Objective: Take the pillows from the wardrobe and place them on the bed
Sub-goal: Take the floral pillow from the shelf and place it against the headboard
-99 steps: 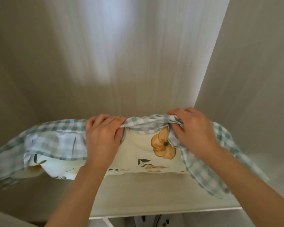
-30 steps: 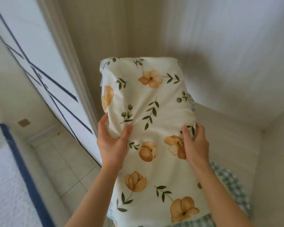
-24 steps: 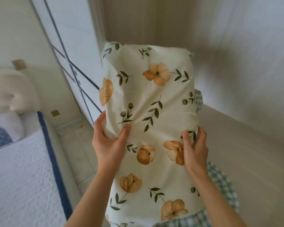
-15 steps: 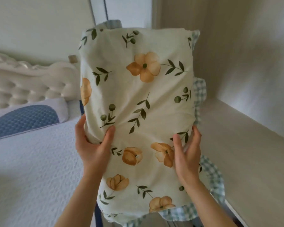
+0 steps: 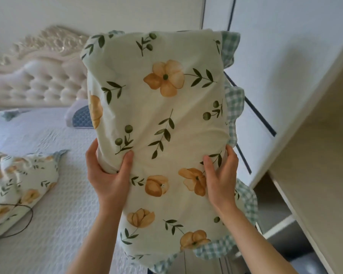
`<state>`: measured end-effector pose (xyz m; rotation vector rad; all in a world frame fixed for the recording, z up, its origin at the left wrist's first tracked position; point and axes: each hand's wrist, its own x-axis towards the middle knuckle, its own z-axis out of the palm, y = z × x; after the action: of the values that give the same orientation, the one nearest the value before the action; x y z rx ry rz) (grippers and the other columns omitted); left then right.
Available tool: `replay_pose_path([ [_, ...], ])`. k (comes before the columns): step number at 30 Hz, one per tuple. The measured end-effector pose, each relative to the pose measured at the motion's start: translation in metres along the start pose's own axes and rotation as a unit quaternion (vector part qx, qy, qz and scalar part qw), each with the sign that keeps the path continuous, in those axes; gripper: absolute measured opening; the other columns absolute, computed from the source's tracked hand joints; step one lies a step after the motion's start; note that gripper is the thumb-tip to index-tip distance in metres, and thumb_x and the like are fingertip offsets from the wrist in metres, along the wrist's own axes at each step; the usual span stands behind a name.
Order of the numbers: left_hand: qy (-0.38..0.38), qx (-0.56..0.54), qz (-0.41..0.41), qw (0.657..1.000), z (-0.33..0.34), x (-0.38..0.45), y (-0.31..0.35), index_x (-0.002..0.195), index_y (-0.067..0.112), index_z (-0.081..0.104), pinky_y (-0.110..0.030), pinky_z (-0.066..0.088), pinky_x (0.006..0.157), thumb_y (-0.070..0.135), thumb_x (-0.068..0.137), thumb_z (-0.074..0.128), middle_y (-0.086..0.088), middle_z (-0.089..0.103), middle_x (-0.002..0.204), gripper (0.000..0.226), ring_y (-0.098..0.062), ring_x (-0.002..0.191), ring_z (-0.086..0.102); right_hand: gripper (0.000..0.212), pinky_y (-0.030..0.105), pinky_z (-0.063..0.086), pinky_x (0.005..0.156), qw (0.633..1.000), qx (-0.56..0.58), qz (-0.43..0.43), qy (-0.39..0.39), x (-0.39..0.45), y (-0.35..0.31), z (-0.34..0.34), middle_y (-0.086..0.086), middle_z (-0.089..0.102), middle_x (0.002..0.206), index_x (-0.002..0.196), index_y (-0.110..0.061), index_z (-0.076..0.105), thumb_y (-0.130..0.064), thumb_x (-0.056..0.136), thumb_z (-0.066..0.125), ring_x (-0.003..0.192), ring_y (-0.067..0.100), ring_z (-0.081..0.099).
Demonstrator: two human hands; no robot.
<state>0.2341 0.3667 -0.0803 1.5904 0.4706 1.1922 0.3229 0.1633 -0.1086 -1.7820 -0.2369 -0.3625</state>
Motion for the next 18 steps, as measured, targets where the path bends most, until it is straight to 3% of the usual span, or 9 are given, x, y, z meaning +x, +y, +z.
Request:
replay_pose_path([
  [5,0.039,0.016,-0.015,0.999,-0.004,0.05,-0.039,0.127,0.024,0.051,-0.004,0.045,0.082,0.029,0.072,0.081,0.023,0.057,0.11,0.063,0.013,0.1,0.056,0.076,0.043,0.038,0.109,0.999,-0.019,0.006,-0.05,0.034,0.007,0.068,-0.003,0.038,0.14,0.145,-0.029,0.025,-0.065,0.082,0.05,0.13,0.012,0.037],
  [11,0.054,0.043,-0.037,0.997,-0.001,0.1,-0.073,0.125,0.027,0.052,-0.019,0.05,0.085,0.026,0.075,0.084,0.018,0.06,0.111,0.059,0.002,0.103,0.059,0.079,0.044,0.033,0.111,0.996,-0.022,0.029,-0.082,0.071,0.019,0.129,0.0,0.038,0.139,0.144,-0.022,0.029,-0.065,0.08,0.047,0.131,0.012,0.033],
  [14,0.059,0.063,-0.042,0.995,0.003,0.118,-0.082,0.124,0.029,0.053,-0.013,0.048,0.083,0.023,0.075,0.084,0.021,0.06,0.109,0.059,0.007,0.1,0.058,0.078,0.039,0.032,0.109,0.995,-0.006,0.053,-0.089,0.083,0.021,0.153,-0.003,0.038,0.137,0.143,-0.024,0.029,-0.064,0.078,0.047,0.127,0.009,0.032],
  [18,0.051,0.077,-0.047,0.995,0.015,0.14,-0.097,0.126,0.025,0.053,-0.019,0.05,0.085,0.021,0.076,0.084,0.019,0.06,0.109,0.059,0.005,0.101,0.059,0.078,0.031,0.029,0.105,0.991,-0.001,0.082,-0.102,0.098,0.03,0.177,-0.005,0.035,0.135,0.143,-0.029,0.025,-0.064,0.078,0.05,0.127,0.009,0.034],
])
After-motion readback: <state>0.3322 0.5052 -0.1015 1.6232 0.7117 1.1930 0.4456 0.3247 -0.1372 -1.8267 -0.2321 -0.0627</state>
